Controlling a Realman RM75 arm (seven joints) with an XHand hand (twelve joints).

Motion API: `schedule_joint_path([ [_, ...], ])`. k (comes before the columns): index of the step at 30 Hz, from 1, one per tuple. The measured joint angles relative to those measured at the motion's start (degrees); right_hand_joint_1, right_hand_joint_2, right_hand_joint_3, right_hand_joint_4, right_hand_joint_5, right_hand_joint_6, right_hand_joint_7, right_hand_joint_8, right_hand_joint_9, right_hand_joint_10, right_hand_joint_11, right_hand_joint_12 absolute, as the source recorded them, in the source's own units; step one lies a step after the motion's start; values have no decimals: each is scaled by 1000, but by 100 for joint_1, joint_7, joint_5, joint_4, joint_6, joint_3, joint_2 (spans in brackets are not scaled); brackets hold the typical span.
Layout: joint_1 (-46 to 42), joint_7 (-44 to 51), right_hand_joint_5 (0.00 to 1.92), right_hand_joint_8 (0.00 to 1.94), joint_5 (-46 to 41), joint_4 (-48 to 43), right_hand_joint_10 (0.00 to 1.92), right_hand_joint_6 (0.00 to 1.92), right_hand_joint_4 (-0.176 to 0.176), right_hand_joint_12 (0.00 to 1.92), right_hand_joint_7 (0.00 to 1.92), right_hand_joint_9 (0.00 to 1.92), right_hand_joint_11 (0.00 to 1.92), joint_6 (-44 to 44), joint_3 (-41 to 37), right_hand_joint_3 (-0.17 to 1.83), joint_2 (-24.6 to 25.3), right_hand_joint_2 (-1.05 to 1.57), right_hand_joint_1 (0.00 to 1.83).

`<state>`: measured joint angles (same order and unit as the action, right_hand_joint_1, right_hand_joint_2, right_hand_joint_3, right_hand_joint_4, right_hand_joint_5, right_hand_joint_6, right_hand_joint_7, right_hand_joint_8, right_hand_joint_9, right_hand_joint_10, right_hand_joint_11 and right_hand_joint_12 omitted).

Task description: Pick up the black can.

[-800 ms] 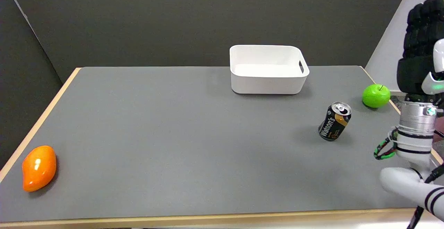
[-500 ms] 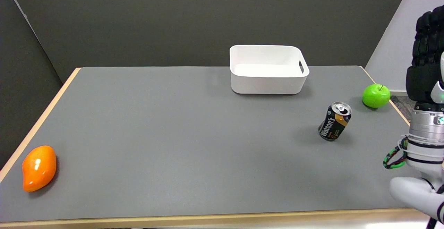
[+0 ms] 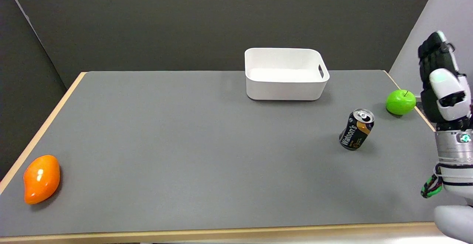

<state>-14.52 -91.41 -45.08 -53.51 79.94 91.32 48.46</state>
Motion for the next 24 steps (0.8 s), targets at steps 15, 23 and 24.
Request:
schedule_joint_path([
  [15, 190, -159, 32, 63, 305, 859, 39, 173, -137, 200, -1, -1, -1, -323, 139, 893, 315, 595, 214],
  [23, 430, -300, 55, 105, 367, 1235, 37, 170, -121, 309, 2, -1, -1, -443, 408, 951, 440, 601, 272],
  [24, 454, -310, 51, 113, 374, 1266, 60, 190, -118, 334, 5, -1, -1, -471, 436, 951, 448, 602, 260],
])
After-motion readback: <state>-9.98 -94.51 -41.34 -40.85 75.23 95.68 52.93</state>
